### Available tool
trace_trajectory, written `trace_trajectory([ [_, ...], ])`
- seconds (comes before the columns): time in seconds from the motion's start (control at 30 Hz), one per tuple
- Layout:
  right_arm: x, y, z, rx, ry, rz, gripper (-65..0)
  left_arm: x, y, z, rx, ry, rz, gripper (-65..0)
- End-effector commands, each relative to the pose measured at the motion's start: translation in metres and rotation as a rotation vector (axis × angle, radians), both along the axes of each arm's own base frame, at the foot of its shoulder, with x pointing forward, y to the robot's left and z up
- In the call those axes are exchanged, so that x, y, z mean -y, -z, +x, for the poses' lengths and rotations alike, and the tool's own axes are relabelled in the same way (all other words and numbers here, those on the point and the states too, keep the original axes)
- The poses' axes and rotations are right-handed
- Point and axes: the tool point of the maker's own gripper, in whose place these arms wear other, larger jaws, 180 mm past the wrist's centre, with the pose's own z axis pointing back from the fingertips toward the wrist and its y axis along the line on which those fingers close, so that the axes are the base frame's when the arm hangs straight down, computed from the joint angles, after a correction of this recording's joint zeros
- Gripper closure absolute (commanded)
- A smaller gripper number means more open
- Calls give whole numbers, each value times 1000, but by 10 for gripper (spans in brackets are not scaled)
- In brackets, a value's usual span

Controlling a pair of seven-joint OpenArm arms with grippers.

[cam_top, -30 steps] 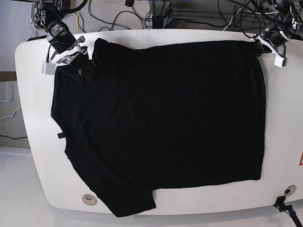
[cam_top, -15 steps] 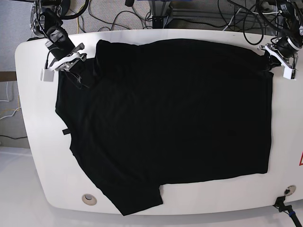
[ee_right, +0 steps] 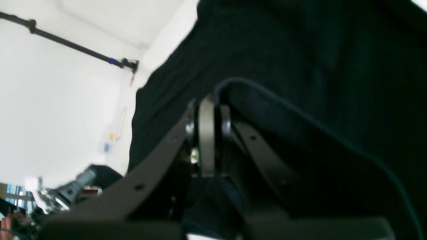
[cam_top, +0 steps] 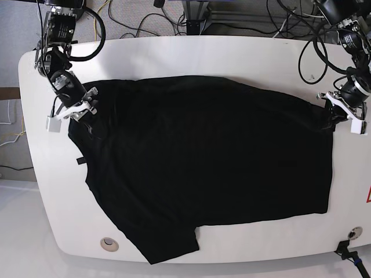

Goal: Fold the T-shirt properly
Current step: 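Drag the shirt edge with both grippers across the table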

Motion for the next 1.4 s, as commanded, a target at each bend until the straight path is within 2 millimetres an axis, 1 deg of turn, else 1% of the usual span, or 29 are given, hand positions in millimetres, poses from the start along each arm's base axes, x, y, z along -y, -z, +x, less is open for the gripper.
trace_trajectory([
  [0.0,7,-14,12,52,7,8,0,-8,-8,13,26,-39,-29,0],
  [0.03,9,-15,18,58,13,13,0,-10,-8,18,31,-52,-45,0],
  [0.2,20,-17,44,72,43,42,0,-17,-6,34,34,-79,-93,0],
  [0.4,25,-19,70,66,41,71,0,-21,-9,53,54,-98,-137,0],
  [0.57,30,-24,89,76,59,97,0,-30,-14,69,47,-117,-64,0],
  [0.73,35,-26,102,77,73,118,0,-34,-8,81,32,-134,-99,0],
  [0.8,36,-24,105,70,79,126,0,-35,-6,83,26,-140,-113,0],
  [1.03,40,-14,112,40,94,150,0,-35,-3,81,17,-142,-116,0],
  [1.1,38,-12,117,29,88,119,0,-35,-2,81,14,-142,-115,0],
  [1.17,23,-11,128,17,42,62,0,-42,-6,81,18,-145,-97,0],
  [1.2,19,-9,133,7,31,54,0,-44,-8,81,19,-146,-92,0],
  [1.33,24,-1,149,-34,51,81,0,-46,-11,82,26,-147,-88,0],
  [1.37,27,-2,154,-38,56,72,0,-50,-16,84,37,-152,-80,0],
])
